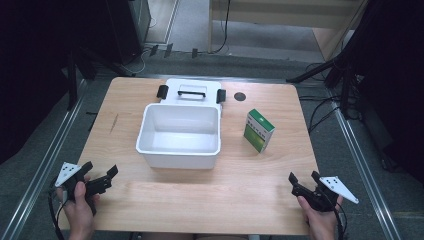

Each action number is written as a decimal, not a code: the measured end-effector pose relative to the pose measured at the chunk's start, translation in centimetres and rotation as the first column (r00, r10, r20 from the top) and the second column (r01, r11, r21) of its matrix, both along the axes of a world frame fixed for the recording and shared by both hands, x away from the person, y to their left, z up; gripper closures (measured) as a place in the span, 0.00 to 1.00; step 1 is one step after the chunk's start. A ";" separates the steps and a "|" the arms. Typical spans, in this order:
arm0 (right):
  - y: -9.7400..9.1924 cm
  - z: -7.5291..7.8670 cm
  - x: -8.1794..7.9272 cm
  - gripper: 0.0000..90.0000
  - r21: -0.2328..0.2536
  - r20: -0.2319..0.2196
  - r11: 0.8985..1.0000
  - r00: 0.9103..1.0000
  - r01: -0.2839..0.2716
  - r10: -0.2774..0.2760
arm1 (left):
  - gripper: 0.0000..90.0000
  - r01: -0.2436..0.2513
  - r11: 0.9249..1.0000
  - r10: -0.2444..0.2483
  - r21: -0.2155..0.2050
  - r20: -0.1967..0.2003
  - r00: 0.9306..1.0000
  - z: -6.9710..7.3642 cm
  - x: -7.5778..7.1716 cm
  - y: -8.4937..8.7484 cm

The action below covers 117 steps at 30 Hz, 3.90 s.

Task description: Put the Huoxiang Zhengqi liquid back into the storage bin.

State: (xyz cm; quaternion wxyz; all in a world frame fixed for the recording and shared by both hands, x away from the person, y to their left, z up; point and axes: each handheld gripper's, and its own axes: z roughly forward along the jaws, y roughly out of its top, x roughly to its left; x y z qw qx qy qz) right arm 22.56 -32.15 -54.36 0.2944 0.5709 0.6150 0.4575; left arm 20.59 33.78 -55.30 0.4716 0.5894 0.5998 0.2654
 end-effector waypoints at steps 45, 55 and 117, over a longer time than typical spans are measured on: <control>1.9 3.7 3.9 0.32 -0.268 -0.342 0.939 0.933 -0.213 0.114 | 0.00 0.020 1.000 -0.020 0.016 0.010 1.000 0.0 -0.1 -0.2; 3.2 5.8 7.4 0.33 -0.307 -0.529 0.888 0.837 -0.341 0.139 | 0.00 0.025 1.000 -0.025 0.016 0.010 1.000 0.0 -0.1 -0.2; 16.7 14.5 22.1 0.72 -0.285 -0.838 0.693 0.523 -0.663 0.155 | 0.00 0.021 1.000 -0.021 0.005 -0.009 1.000 0.0 0.1 -0.1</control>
